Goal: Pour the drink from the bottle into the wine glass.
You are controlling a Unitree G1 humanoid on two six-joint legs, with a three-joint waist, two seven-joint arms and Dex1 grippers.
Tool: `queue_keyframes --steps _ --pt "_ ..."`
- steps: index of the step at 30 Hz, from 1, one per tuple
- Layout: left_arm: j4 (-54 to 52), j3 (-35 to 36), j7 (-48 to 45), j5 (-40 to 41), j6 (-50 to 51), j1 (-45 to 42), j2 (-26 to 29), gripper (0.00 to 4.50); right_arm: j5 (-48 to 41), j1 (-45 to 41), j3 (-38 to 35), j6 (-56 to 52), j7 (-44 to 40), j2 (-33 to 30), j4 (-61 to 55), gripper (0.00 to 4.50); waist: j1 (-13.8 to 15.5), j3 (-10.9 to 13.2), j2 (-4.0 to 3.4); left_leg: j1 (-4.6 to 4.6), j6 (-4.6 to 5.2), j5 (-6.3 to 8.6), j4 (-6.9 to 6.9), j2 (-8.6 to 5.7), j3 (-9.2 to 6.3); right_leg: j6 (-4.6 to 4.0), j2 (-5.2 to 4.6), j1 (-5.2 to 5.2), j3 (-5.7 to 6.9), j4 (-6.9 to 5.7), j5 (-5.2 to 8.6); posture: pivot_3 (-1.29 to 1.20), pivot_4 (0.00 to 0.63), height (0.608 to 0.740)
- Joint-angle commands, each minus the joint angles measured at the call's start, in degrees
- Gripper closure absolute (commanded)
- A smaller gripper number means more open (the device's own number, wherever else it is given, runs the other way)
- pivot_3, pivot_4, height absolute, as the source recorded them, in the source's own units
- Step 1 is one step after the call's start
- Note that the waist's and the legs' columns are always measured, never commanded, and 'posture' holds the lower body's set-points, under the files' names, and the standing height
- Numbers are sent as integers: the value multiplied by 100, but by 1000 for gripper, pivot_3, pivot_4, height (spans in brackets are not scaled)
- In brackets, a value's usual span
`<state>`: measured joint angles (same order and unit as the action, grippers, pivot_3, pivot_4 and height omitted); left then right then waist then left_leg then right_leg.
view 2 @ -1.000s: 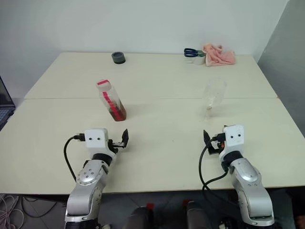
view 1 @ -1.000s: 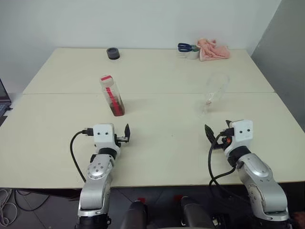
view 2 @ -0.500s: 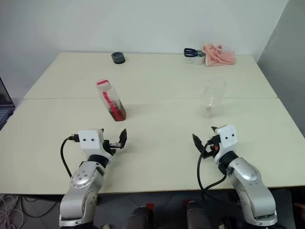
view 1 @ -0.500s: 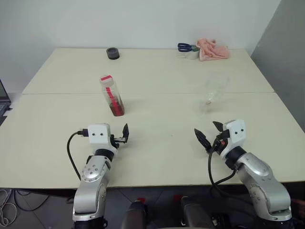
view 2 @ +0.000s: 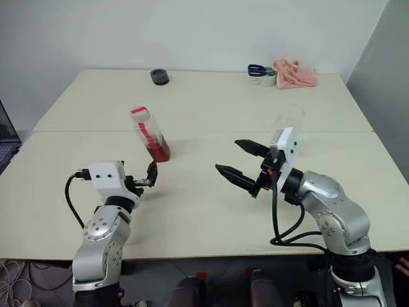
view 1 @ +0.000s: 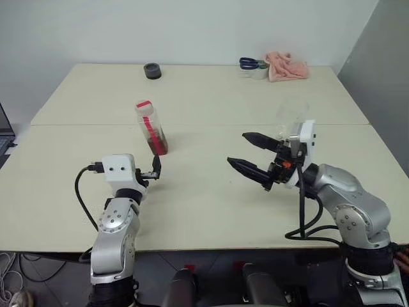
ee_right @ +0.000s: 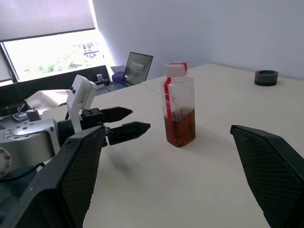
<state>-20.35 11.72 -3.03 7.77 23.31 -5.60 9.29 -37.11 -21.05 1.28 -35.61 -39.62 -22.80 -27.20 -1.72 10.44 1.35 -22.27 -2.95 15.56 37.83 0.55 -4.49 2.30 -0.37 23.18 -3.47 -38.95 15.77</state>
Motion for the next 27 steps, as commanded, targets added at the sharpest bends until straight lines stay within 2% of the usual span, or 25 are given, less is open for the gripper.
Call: queue_keyframes --steps 1,8,27 --pt "-105 19 62 -25 -121 -156 22 26 20 -45 23 175 1 14 -128 0 1 0 0 0 0 0 0 0 0 0 0 0 0 0 0 0 150 740" --pt "80 -23 -95 12 -183 -394 103 26 18 -34 84 230 79 46 -160 0 2 0 0 0 0 0 0 0 -1 0 0 0 2 0 0 0 150 740" --pt "1704 -6 -324 -56 -927 -1670 361 26 -137 97 -38 126 565 32 -443 0 2 0 0 -2 0 0 1 -1 -4 -2 0 1 5 -1 -1 0 150 740"
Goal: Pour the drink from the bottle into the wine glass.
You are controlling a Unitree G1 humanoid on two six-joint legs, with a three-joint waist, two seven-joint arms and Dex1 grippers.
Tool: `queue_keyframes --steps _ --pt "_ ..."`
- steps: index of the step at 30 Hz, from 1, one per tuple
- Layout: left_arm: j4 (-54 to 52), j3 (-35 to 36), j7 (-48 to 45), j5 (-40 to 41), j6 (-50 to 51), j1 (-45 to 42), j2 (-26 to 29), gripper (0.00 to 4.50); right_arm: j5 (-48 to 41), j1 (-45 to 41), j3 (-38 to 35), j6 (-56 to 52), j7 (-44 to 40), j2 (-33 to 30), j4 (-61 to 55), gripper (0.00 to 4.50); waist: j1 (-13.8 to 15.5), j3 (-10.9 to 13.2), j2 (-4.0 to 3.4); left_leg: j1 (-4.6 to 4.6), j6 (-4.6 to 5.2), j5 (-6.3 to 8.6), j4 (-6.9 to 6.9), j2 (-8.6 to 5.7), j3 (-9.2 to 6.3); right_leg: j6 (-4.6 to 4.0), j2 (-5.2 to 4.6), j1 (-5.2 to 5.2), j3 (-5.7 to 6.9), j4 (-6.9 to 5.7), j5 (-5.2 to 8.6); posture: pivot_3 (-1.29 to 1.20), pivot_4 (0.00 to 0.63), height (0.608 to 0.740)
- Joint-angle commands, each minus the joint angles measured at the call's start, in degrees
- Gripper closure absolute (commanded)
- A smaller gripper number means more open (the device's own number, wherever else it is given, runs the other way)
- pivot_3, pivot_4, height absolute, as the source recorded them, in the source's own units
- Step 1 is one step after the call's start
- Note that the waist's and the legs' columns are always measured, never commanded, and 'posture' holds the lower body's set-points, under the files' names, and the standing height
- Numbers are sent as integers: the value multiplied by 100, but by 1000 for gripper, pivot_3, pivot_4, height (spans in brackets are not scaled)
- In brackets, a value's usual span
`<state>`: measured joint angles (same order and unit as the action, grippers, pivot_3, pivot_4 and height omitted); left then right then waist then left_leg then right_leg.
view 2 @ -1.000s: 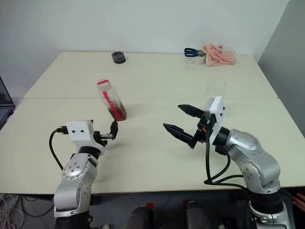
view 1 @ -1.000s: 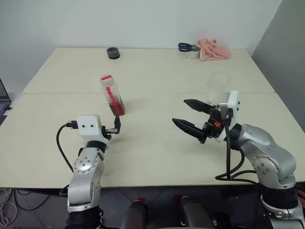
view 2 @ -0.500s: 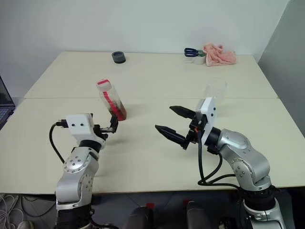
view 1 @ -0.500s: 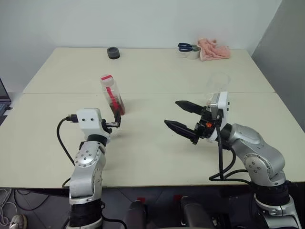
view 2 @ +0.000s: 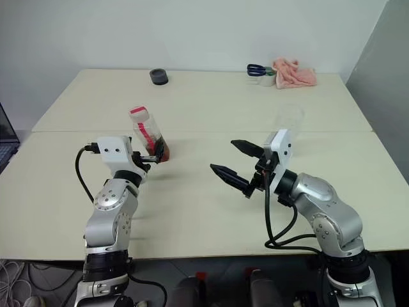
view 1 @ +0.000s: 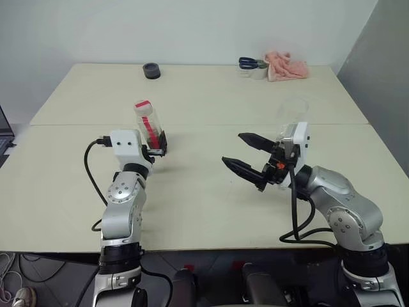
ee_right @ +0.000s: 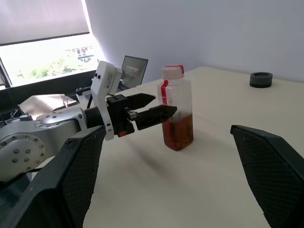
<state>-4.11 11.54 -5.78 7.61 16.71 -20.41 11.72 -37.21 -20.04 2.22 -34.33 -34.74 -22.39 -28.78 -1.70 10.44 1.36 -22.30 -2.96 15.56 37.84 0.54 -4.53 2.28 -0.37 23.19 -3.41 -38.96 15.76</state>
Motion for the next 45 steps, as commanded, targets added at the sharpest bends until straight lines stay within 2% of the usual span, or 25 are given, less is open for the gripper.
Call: queue_keyframes --steps 1,9,19,22,26,29,38,42,45 --pt "180 24 -69 -25 -316 -245 140 26 -140 0 -136 -18 99 -14 -309 0 -1 0 0 0 0 0 0 0 0 0 0 0 1 0 0 0 150 740" --pt "1515 -28 -180 -76 -1093 -1046 248 26 -208 -44 -203 -172 227 -83 -423 0 0 0 0 -4 0 0 1 -2 -3 0 -1 0 5 1 0 0 150 740" --pt "2164 -4 -78 -168 -1618 -1295 249 26 -303 -52 -253 -258 362 -128 -502 0 -3 0 0 -7 0 0 2 -2 -7 -1 -2 2 9 0 -1 0 150 740" --pt "2206 -9 -122 -150 -1702 -1303 263 639 -353 -40 -261 -275 407 -140 -515 0 -3 0 0 -8 0 0 2 -2 -8 -1 -2 2 11 0 -1 0 150 740" --pt "2250 -3 -201 -118 -1831 -1321 290 1866 -387 -26 -277 -296 417 -159 -525 0 -3 0 0 -8 0 0 2 -2 -8 -1 -2 2 11 0 -1 0 150 740" --pt "2338 39 -187 -122 -1874 -1367 330 2613 -397 -39 -284 -305 416 -162 -507 0 -3 0 0 -8 0 0 2 -2 -9 -1 -2 2 13 0 -1 0 150 740" --pt "2338 63 -167 -109 -1821 -1382 396 2675 -396 -102 -255 -307 427 -141 -450 0 -4 0 0 -9 0 0 2 -2 -11 -2 -2 2 15 0 -2 0 150 740" --pt "1693 -31 -453 196 -1112 -1373 400 2675 -85 -402 -88 -289 545 -132 -236 0 -15 0 0 -9 0 0 2 -1 -10 -2 -2 3 15 -1 -2 0 150 740" --pt "987 -320 -1049 493 -345 -1313 508 2675 167 -864 61 -332 707 -10 106 0 -12 1 1 -14 -1 -1 4 -1 -15 -2 -2 5 21 -1 -2 0 150 740"
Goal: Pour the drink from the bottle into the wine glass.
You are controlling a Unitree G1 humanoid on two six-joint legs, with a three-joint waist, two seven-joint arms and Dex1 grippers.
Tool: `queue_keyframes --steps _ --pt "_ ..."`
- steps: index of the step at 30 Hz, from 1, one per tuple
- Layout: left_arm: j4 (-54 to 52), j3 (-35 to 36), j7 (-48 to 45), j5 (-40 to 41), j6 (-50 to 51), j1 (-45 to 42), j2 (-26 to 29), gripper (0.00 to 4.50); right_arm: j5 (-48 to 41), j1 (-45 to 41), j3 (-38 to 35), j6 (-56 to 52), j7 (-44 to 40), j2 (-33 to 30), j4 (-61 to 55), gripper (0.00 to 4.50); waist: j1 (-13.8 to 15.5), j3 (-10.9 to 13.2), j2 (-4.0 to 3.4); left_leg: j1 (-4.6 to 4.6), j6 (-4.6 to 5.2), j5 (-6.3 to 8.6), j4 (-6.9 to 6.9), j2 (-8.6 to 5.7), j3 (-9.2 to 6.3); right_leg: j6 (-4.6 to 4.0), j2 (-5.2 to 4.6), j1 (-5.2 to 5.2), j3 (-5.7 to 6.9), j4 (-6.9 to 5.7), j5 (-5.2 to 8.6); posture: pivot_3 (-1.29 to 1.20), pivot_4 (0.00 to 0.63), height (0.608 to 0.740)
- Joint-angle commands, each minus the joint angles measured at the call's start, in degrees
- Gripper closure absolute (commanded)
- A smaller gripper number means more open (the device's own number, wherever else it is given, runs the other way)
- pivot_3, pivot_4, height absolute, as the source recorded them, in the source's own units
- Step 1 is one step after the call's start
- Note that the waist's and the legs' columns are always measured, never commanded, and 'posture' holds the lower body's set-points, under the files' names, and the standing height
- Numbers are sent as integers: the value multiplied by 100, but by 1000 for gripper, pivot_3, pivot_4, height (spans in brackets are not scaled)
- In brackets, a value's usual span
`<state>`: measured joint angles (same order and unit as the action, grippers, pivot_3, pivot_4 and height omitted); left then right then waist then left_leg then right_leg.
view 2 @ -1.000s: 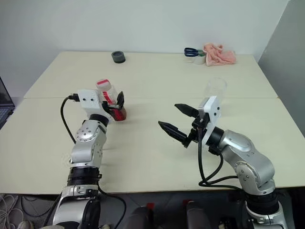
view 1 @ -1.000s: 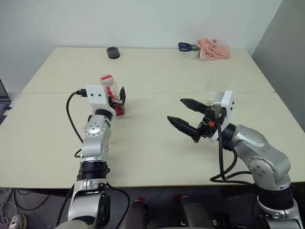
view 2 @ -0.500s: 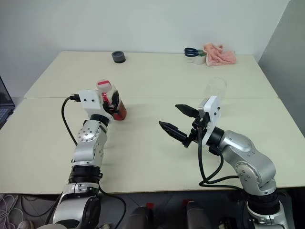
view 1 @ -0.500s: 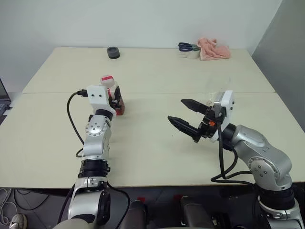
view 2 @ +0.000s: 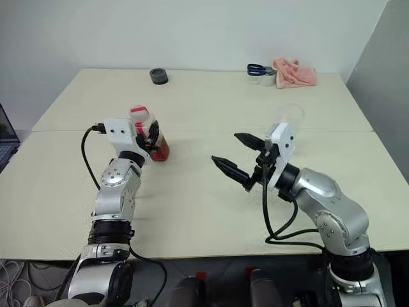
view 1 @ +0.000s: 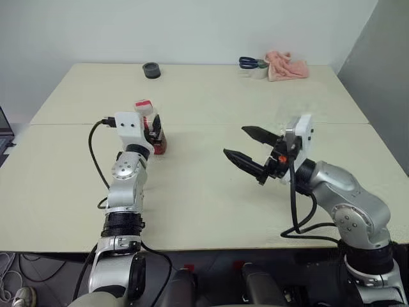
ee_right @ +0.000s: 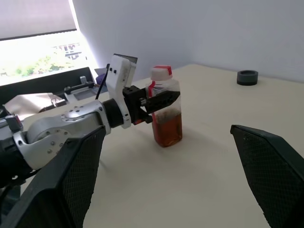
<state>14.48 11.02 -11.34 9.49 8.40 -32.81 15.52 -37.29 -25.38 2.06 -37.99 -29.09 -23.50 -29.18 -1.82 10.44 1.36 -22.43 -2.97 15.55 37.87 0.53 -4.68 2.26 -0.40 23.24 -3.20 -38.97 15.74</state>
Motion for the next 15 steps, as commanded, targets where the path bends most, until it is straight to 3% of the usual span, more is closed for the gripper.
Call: queue_keyframes --steps 1,9,15 --pt "-1090 -371 -698 413 729 -49 181 2675 228 -465 123 32 172 154 244 0 0 0 0 -3 0 0 0 -1 -2 0 0 2 2 0 0 0 150 740" --pt "-2682 -1174 -2510 1371 1994 91 804 2675 595 -1200 382 103 401 833 889 0 -6 3 -6 -10 -1 -1 -4 3 -11 -10 -2 7 15 -2 -6 0 150 740" --pt "-2873 -1281 -2945 1526 2083 122 955 2675 560 -1354 254 -149 578 1135 1001 0 -6 6 -10 -9 -1 -1 -2 4 -13 -14 -1 8 17 -4 -8 0 150 740"
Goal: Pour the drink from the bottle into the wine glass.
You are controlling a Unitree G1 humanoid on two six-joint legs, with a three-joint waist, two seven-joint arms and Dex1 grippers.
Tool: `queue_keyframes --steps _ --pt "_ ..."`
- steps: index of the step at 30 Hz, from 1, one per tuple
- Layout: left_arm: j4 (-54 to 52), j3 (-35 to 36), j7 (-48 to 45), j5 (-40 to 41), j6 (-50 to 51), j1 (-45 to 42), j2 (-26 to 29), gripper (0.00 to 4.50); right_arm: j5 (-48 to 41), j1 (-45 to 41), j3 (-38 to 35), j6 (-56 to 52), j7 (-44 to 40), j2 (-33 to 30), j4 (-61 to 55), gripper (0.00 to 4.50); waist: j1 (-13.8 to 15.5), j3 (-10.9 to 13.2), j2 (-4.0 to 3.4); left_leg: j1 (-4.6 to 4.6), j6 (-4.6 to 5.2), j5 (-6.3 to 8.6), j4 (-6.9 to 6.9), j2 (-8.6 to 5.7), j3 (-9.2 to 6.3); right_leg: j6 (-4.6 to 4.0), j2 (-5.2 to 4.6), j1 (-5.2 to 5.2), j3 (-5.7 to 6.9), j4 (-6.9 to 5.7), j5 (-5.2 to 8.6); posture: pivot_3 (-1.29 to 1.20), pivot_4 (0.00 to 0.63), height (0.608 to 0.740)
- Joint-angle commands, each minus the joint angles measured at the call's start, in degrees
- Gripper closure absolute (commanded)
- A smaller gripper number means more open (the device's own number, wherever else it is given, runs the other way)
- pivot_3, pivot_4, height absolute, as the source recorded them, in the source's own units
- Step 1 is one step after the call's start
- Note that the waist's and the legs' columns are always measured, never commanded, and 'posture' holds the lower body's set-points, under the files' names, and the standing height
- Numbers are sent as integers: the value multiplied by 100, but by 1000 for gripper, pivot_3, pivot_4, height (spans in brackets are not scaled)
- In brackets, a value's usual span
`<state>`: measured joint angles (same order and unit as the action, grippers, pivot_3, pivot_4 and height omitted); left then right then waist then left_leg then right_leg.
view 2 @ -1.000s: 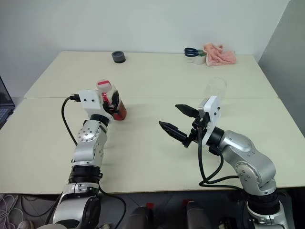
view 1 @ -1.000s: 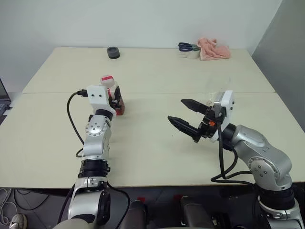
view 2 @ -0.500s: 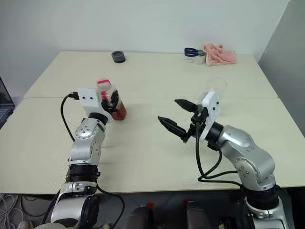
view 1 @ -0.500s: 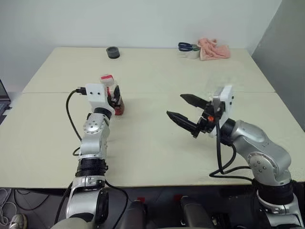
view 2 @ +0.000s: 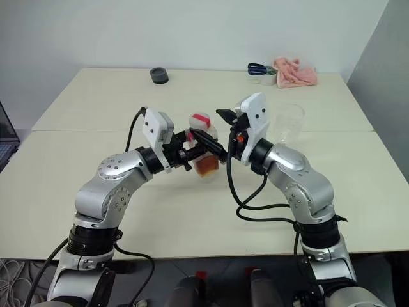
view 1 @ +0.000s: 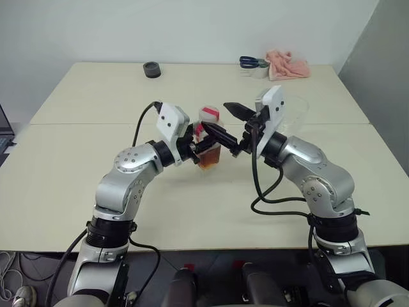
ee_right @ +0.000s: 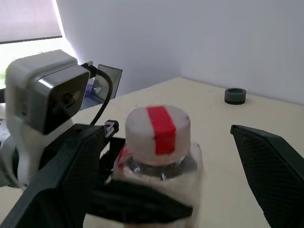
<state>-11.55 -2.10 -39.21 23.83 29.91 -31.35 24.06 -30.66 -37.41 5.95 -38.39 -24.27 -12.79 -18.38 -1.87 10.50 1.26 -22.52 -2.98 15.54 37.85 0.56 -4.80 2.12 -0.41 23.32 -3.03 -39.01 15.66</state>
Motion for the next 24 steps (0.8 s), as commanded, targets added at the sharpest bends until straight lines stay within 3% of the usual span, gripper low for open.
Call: queue_keyframes --steps 1,8,11,17,22,24 --pt "-253 55 -149 105 -70 -30 76 2675 -114 -167 -171 -144 114 83 -73 0 -1 0 -1 0 0 0 0 1 -1 -1 1 0 0 0 0 0 150 740" --pt "-106 65 -126 64 -150 -61 2 2675 -136 -167 -241 -284 152 117 -106 0 1 1 -2 -3 1 0 0 0 -1 -1 0 0 1 2 -1 0 150 740" --pt "-88 61 -128 59 -164 -65 -8 2675 -190 -120 -244 -320 130 143 -177 642 0 2 -4 -3 1 0 -1 0 -2 -1 0 0 3 2 -1 0 150 740" --pt "-90 65 -131 43 -196 -3 6 2675 -347 -91 -301 -394 152 245 -281 2600 0 3 -4 -4 1 0 0 0 -4 -1 0 0 5 2 -1 0 150 740" --pt "-222 36 -171 66 -159 92 34 2675 -507 -214 -364 -450 31 297 -224 2600 -2 3 -5 -4 1 0 0 0 -6 -2 0 0 8 2 -1 0 150 740" --pt "-402 -13 -324 165 -74 144 109 2675 -665 -418 -303 -408 -538 125 -106 2600 -5 5 -7 -4 1 0 0 0 -6 -2 0 0 7 2 -1 0 150 740"
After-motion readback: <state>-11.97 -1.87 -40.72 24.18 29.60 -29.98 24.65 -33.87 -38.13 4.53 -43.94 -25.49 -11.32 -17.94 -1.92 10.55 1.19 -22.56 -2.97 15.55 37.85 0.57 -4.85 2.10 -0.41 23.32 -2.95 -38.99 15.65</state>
